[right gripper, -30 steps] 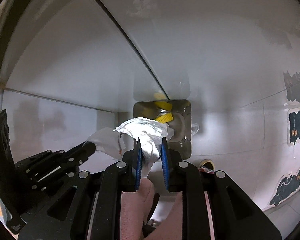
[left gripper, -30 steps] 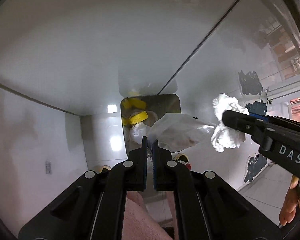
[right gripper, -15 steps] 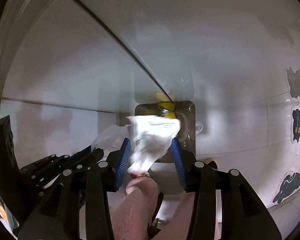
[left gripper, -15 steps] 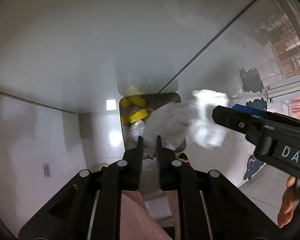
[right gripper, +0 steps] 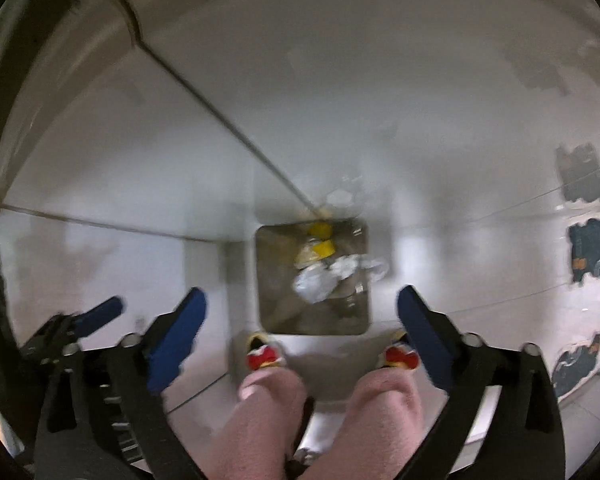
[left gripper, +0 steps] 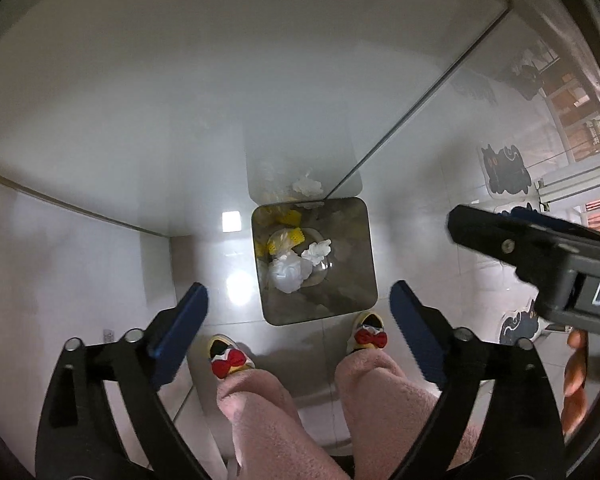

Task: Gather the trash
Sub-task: 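Move both open tools back toward the counter trash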

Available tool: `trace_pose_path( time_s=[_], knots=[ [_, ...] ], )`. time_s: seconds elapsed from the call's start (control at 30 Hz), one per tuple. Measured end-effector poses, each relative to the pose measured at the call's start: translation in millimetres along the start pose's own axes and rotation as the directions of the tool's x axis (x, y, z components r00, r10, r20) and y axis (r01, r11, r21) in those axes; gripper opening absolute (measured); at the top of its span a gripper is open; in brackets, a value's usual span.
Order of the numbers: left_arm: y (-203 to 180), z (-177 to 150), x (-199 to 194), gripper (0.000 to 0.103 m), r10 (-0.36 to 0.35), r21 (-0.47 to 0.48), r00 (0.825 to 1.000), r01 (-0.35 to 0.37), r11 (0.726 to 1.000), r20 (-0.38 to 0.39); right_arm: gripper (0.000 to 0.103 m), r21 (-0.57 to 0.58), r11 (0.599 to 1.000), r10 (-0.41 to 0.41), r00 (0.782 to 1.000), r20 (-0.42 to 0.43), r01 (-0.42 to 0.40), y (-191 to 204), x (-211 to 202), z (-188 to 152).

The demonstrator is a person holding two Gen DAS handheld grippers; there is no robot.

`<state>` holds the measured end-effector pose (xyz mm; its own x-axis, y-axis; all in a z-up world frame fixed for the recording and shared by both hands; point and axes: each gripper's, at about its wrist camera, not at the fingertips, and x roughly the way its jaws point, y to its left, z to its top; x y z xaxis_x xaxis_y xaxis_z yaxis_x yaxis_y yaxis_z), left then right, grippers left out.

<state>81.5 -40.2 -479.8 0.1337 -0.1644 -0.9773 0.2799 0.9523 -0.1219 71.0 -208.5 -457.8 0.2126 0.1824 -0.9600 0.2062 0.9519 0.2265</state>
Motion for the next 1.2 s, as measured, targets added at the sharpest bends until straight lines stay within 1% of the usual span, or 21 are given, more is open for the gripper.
trace_pose_path(
  time_s=[0.1, 0.23, 0.33, 0.43, 0.5, 0.63, 0.7, 0.73, 0.77, 0.83, 0.93, 1.03, 1.13, 1.2],
  knots=[
    [3, -6, -13, 0.094, 0.008, -0.001, 1.000, -0.008, 1.000, 0.017, 0.100, -0.001, 1.000, 0.002, 1.000, 0.012, -0.002, -4, -11, -4],
    [7, -13, -34, 0.095, 0.009, -0.005, 1.000, -0.009, 1.000, 0.030, 0.100, 0.029, 0.999, 0.016, 0.999, 0.030, -0.017, -13, -35, -9],
    [11, -15, -63, 0.095, 0.004, -0.008, 0.998, -0.003, 1.000, 0.059, 0.100, 0.022, 1.000, 0.019, 0.998, 0.058, -0.020, -16, -59, -10],
    [12, -14, -91, 0.095, 0.006, 0.002, 0.994, -0.006, 1.000, 0.106, 0.100, -0.020, 1.000, 0.008, 0.993, 0.120, -0.006, -10, -84, -11],
    [10, -12, -114, 0.095, 0.018, 0.013, 0.989, -0.020, 1.000, 0.148, 0.100, -0.058, 0.998, -0.004, 0.983, 0.184, 0.015, -7, -113, -8],
    [9, -2, -150, 0.095, 0.017, 0.013, 0.978, -0.020, 1.000, 0.209, 0.100, -0.085, 0.996, -0.010, 0.962, 0.274, 0.034, 0, -150, -3],
    [10, 5, -165, 0.095, 0.003, -0.003, 0.974, -0.003, 1.000, 0.227, 0.100, -0.093, 0.994, -0.016, 0.946, 0.324, 0.049, 2, -171, 4],
    [10, 9, -171, 0.095, -0.002, -0.010, 0.972, 0.004, 1.000, 0.234, 0.100, -0.096, 0.994, -0.016, 0.941, 0.337, 0.051, 2, -176, 6],
    [10, 13, -178, 0.095, -0.006, -0.015, 0.970, 0.010, 1.000, 0.243, 0.100, -0.101, 0.994, -0.010, 0.932, 0.364, 0.050, 3, -187, 11],
    [9, 22, -192, 0.095, 0.000, -0.013, 0.965, 0.004, 1.000, 0.262, 0.100, -0.119, 0.992, 0.010, 0.919, 0.395, 0.041, 6, -204, 21],
    [8, 36, -210, 0.095, 0.012, 0.001, 0.953, -0.013, 1.000, 0.302, 0.100, -0.148, 0.988, 0.022, 0.903, 0.428, 0.046, 11, -216, 36],
    [10, 51, -223, 0.095, 0.023, -0.001, 0.943, -0.024, 1.000, 0.333, 0.100, -0.168, 0.985, 0.051, 0.897, 0.439, 0.026, 15, -225, 62],
    [12, 71, -231, 0.095, 0.035, 0.001, 0.933, -0.038, 0.999, 0.358, 0.098, -0.194, 0.981, 0.081, 0.899, 0.430, 0.005, 23, -229, 82],
    [12, 81, -236, 0.095, 0.033, 0.008, 0.928, -0.039, 0.999, 0.371, 0.092, -0.219, 0.976, 0.089, 0.904, 0.419, 0.006, 33, -227, 95]
  ],
)
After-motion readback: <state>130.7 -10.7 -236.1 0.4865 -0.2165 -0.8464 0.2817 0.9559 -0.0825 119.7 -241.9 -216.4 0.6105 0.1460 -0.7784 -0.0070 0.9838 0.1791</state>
